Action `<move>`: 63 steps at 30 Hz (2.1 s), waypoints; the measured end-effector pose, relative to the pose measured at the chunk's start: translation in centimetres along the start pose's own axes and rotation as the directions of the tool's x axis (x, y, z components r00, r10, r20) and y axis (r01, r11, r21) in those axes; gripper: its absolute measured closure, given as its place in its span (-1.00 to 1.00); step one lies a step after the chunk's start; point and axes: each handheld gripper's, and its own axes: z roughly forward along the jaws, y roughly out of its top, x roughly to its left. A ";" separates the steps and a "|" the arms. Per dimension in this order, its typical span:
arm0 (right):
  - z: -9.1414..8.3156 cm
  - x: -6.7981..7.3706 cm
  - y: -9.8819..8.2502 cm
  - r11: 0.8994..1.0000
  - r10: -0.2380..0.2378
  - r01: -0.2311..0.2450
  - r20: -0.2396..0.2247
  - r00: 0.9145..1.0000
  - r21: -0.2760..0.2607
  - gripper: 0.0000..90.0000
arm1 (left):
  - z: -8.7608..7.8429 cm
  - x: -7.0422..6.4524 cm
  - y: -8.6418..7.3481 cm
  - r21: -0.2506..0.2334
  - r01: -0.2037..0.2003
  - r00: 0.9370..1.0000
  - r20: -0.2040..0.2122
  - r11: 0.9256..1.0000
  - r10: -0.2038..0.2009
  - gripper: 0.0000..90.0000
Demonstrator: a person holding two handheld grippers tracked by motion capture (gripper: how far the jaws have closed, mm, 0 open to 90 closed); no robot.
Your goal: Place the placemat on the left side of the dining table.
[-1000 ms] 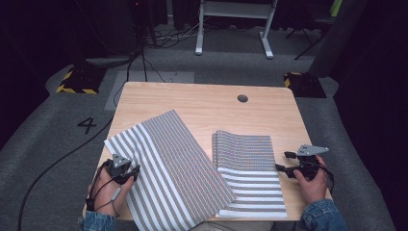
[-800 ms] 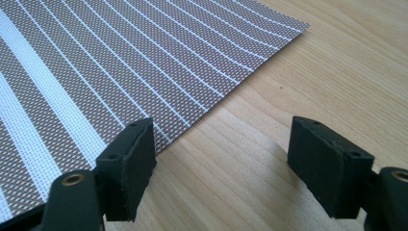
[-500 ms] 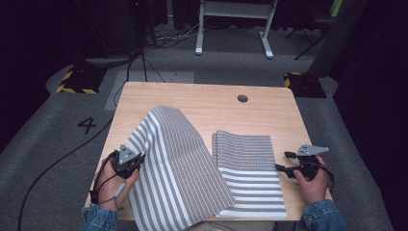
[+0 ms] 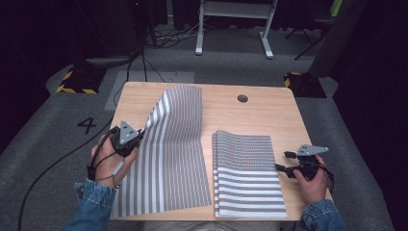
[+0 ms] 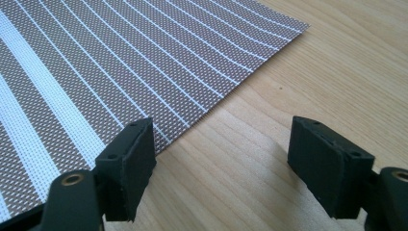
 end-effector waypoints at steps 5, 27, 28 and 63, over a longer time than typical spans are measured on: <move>0.0 0.0 0.0 1.000 0.000 0.000 0.000 1.000 0.000 -0.44 | 1.6 2.4 1.1 -0.002 -0.027 0.999 -0.024 1.000 0.027 0.93; 0.0 0.0 0.0 1.000 0.000 0.000 0.001 1.000 0.000 -0.44 | 4.4 -4.3 -2.9 0.086 0.110 0.988 0.101 0.990 -0.118 -0.34; 0.0 0.0 0.0 1.000 0.000 0.000 0.001 1.000 0.000 -0.44 | 4.4 -5.3 -3.1 0.104 0.109 0.984 0.126 0.989 -0.122 -0.34; 0.0 0.0 0.0 1.000 0.002 -0.002 -0.001 1.000 0.001 -0.44 | 5.9 -13.6 -3.7 0.233 0.046 0.951 0.289 0.971 -0.114 0.05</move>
